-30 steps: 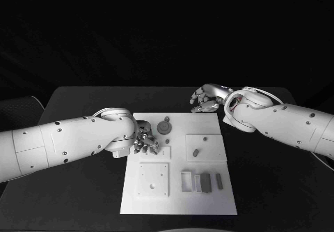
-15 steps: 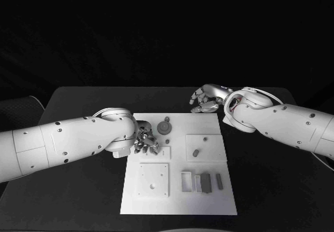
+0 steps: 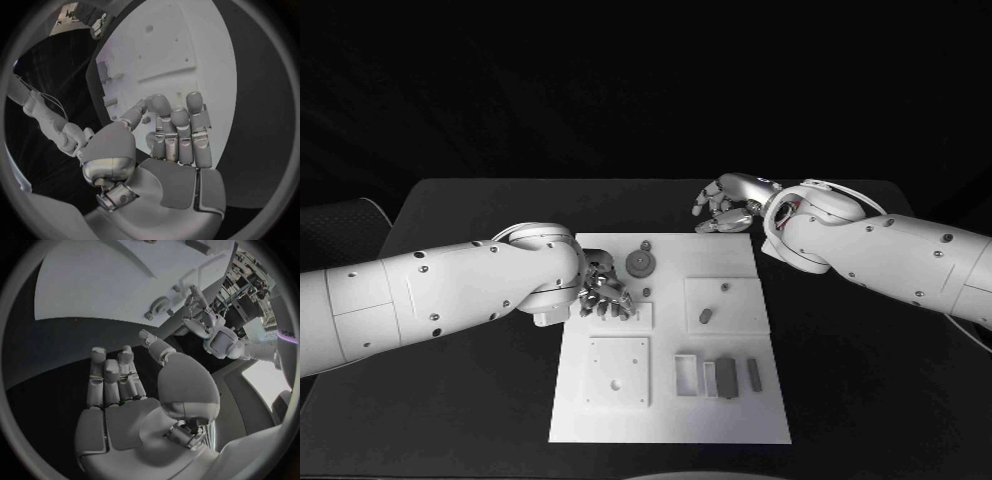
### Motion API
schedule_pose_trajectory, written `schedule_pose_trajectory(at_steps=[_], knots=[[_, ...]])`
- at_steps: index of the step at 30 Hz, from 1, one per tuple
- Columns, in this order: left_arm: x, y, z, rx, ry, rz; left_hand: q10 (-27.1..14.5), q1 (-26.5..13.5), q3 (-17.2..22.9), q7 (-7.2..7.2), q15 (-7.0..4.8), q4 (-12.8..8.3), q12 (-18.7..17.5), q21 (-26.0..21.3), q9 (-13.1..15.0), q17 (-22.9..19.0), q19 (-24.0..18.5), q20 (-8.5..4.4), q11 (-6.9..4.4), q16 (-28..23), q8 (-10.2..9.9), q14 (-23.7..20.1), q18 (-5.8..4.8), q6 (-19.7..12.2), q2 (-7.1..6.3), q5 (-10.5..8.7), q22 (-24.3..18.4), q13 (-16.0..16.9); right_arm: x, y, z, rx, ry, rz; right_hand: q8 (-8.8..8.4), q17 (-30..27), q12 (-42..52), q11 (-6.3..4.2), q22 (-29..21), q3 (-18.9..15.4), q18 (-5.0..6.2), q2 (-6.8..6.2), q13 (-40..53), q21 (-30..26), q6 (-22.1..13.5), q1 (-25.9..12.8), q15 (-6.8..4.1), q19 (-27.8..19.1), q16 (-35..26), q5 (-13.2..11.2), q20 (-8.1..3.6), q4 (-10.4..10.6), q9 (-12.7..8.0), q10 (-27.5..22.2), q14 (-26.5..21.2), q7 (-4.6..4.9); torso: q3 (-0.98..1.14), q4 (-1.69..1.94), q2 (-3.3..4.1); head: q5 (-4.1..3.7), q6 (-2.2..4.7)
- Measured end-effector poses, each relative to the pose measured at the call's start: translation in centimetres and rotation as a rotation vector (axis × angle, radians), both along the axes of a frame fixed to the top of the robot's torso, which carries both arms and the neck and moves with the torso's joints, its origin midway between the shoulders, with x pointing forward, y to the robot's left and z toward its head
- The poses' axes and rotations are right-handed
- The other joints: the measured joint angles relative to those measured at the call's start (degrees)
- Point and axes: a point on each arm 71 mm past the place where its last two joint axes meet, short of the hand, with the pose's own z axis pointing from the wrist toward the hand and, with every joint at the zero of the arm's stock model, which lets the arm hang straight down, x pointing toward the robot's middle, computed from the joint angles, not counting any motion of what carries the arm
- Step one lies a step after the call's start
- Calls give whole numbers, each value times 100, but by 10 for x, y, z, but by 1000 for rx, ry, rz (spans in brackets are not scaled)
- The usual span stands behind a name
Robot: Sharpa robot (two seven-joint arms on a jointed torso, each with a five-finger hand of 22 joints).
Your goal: Assemble the parts on the task board
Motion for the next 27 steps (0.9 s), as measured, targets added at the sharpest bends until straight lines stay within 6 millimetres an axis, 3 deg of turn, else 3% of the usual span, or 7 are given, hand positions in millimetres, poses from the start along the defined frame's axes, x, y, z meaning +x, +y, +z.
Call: schedule_pose_trajectory(at_steps=[13, 21, 27], knots=[[0, 0, 0, -2, 0, -1, -1, -5, -15, -7, 0, 14, 22, 0, 5, -17, 9, 10, -1, 22, 1, 0, 2, 7, 0, 0, -1, 0, 0, 0, 0, -1, 2, 0, 0, 0, 0, -1, 0, 0, 0, 0, -5, 0, 1, 0, 0, 0, 0, 0, 1, 0, -5, 1, 0, -1, -1, -1, 0, 3, -9], [0, 1, 0, -2, -1, 0, 0, 223, 66, -8, 3, -209, 46, 27, 40, -58, 9, 10, -2, 61, -4, -1, 2, 7, 142, -34, -2, -12, 0, 0, 0, -1, 3, 3, 0, 0, 0, -1, 0, 0, 0, 0, -10, 0, 6, 0, 1, -1, 0, 0, 1, 0, -5, 1, -1, -6, -1, -1, 1, 2, -10], [0, 1, 0, 5, -10, -5, 0, 300, 50, -8, 13, -225, 46, 26, 46, -95, -1, 21, -1, 84, -28, -9, 2, 6, 138, -21, -2, -27, -1, 1, 0, -1, 3, 3, 0, 0, 0, -1, 0, 0, 0, 0, -10, 0, 10, 0, 1, -1, 0, 0, 1, 0, -10, 1, -1, -9, -2, -1, 1, -1, -10]])
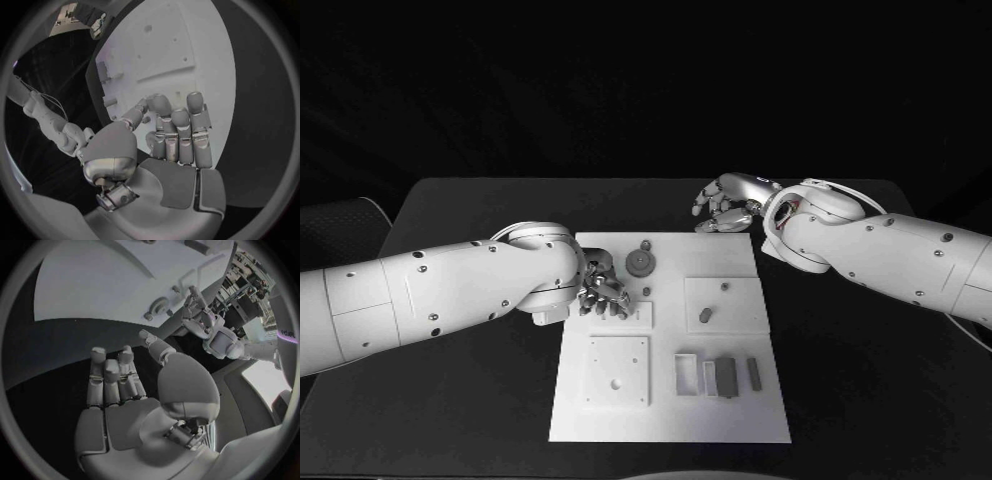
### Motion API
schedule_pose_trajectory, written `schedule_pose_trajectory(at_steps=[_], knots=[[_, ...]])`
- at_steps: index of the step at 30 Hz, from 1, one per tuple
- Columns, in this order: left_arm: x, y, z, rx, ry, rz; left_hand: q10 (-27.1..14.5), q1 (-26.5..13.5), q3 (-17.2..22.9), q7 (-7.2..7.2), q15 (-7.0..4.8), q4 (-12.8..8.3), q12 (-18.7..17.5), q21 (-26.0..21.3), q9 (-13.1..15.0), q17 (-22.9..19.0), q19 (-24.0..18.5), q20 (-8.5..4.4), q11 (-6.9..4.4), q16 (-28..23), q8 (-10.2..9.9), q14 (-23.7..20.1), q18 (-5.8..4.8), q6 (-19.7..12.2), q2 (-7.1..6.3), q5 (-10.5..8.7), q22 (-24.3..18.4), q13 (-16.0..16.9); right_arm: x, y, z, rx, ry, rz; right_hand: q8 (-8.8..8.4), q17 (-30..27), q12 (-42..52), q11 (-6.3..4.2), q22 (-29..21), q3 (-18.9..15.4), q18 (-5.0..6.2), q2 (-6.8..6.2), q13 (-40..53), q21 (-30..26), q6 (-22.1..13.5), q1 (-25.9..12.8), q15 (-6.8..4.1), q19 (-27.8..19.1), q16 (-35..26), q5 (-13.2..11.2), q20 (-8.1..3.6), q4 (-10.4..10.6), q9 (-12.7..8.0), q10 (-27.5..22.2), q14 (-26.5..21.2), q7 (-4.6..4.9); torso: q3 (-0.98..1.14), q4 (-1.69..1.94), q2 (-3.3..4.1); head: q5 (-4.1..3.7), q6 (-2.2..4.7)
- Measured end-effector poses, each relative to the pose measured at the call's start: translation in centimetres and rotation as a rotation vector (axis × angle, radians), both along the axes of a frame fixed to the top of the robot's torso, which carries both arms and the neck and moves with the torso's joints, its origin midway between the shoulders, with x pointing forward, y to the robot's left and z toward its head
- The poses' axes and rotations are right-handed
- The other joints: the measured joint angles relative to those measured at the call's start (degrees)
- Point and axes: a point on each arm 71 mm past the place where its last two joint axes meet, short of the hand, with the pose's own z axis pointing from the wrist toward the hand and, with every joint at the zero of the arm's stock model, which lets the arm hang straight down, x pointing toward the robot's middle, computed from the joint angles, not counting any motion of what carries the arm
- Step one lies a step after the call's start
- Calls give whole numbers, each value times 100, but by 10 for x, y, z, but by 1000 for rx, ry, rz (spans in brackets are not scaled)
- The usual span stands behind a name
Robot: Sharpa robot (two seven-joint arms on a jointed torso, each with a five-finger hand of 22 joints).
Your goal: Assemble the parts on the task board
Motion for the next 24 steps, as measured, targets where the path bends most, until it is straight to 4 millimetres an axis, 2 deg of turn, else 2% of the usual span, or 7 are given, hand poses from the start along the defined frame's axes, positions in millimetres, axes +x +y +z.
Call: schedule_pose_trajectory(at_steps=[24], knots=[[0, -2, 2, 26, -60, -23, 11, 34, 0, 12, 20, 0, 22, 22, -1, -36, 22, -20, 10, 22, -22, 1, -1, 11, -20, 10, -1, -13, 0, 1, 0, 0, 1, 2, 0, 0, 0, -1, 0, -17, 1, 0, -4, 0, 4, 0, 9, -1, 0, 0, 1, 16, -5, 1, -9, -3, 2, 0, 0, 3, -9]])
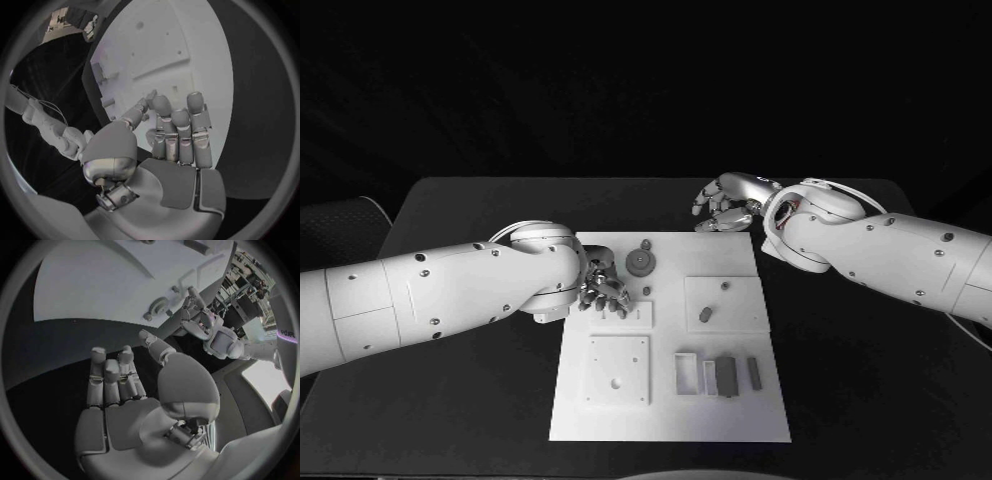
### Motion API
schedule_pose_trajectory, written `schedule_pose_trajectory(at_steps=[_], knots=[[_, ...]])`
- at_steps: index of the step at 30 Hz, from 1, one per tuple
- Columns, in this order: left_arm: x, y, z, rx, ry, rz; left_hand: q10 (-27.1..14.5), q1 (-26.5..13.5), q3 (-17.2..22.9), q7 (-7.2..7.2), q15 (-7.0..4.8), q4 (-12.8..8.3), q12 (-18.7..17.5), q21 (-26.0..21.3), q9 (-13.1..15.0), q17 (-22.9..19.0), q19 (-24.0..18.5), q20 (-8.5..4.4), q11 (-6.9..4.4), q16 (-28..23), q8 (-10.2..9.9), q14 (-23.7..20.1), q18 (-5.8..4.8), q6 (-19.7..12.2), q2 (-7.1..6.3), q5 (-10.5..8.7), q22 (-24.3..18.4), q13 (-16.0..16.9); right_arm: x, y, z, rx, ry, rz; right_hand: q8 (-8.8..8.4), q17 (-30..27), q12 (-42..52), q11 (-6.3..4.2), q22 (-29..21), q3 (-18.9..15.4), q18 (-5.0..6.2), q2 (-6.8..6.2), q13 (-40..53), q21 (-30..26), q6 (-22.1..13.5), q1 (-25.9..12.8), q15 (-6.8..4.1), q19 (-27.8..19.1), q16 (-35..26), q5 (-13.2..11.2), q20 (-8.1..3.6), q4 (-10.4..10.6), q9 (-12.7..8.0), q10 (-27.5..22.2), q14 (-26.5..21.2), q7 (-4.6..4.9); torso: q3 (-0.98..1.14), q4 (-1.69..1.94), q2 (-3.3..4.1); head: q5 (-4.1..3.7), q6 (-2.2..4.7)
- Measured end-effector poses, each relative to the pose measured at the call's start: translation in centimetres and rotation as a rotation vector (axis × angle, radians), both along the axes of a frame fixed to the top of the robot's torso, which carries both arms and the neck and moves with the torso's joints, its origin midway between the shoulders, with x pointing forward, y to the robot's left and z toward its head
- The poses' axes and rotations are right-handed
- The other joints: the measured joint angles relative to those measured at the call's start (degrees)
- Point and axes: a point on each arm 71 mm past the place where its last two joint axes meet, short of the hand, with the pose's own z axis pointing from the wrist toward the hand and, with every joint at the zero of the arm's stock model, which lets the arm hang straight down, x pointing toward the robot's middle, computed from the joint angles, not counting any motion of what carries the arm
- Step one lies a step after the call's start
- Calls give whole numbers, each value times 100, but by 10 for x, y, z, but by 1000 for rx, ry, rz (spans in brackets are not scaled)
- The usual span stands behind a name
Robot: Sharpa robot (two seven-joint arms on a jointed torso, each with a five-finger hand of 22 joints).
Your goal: Assemble the parts on the task board
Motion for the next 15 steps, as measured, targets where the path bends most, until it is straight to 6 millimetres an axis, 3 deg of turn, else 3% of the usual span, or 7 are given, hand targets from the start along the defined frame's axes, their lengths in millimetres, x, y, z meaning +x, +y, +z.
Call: schedule_pose_trajectory(at_steps=[15], knots=[[-2, 0, -1, -4, 3, -4, 11, 6, 0, -21, 11, 0, 21, 0, -1, -23, 0, 1, 10, 22, 0, 9, 0, 19, 6, 1, -1, -5, -1, 0, 0, 0, 2, 3, 0, 0, 0, 0, 0, 0, 3, 0, -5, 0, -14, 0, 1, -9, 0, 0, 9, 0, 0, 0, -1, 14, -1, 0, 0, -5, -18]])
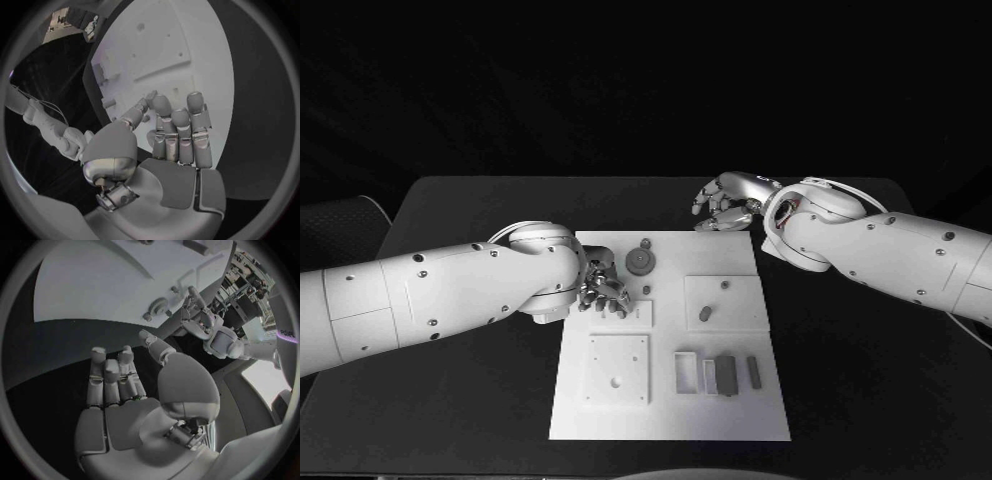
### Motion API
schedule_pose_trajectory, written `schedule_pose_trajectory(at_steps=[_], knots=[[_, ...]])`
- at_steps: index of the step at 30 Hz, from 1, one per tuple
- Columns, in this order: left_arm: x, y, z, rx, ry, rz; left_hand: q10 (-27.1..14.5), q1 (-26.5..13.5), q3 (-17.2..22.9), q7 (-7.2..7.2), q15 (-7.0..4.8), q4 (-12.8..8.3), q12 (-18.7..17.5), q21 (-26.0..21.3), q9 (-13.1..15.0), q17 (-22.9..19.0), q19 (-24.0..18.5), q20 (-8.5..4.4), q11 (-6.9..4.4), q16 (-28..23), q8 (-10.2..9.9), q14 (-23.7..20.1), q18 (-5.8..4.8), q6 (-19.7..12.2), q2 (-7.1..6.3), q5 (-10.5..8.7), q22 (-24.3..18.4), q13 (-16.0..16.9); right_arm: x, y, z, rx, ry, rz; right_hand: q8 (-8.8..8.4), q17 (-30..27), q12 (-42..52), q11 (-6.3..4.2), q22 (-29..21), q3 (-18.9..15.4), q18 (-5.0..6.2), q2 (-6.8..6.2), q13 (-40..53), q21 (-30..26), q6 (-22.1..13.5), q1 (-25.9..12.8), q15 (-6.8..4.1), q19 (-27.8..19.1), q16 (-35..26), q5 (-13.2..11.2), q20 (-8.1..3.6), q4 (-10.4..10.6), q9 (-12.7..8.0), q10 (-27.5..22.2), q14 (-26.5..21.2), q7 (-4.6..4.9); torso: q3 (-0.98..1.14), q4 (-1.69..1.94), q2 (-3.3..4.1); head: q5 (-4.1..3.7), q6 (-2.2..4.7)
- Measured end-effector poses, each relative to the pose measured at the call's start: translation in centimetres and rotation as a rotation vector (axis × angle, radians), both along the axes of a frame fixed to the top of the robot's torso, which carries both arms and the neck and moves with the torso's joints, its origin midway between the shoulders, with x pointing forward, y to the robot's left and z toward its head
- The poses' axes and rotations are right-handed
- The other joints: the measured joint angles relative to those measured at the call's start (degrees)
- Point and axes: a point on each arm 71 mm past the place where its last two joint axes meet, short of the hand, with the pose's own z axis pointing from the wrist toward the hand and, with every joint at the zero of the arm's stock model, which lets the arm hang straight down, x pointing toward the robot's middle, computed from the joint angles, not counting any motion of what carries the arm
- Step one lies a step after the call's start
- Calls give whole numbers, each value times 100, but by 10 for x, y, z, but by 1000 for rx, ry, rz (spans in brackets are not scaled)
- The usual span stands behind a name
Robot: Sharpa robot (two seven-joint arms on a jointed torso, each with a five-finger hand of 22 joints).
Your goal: Assemble the parts on the task board
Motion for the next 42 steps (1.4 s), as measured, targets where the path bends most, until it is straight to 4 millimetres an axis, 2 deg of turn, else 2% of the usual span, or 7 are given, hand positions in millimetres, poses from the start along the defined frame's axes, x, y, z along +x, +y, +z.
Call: schedule_pose_trajectory(at_steps=[17, 27, 42], knots=[[-2, 0, -5, -26, -60, -6, 1, 56, -7, -3, -2, -7, 23, 0, 16, -43, 21, -4, -40, 46, 6, 6, 0, -4, -54, 0, -1, -13, -1, 0, 0, 0, 1, 2, 0, 0, 0, 0, 0, -16, 2, 0, -5, 0, 3, 0, 1, 0, 0, 0, 0, 16, -6, 0, -1, -3, -1, -1, -1, -16, -27], [-4, 2, -6, -45, -86, -5, 2, 137, 18, -6, -12, 18, 44, 23, 23, -74, 22, -3, -41, 71, 6, 36, 0, 48, -136, -11, 4, -28, -1, -1, 0, 0, 1, 2, 0, 0, 0, 0, 0, -16, 2, 0, -10, 0, 11, 0, 8, -1, 0, 0, 1, 16, -11, 0, -8, -11, 1, -1, -1, -20, -35], [-7, 5, -7, -61, -97, 0, 31, 162, 49, -22, -1, 49, 44, 22, 21, -134, 51, -13, -51, 72, -21, 45, 0, 64, -161, 33, 3, -63, -3, -2, 1, 0, 2, 3, 0, 0, 0, -1, 0, -32, 3, 0, -15, 0, -5, 0, 10, -1, 0, 0, 1, 32, -16, 0, -10, 5, -1, -1, 0, -21, -35]])
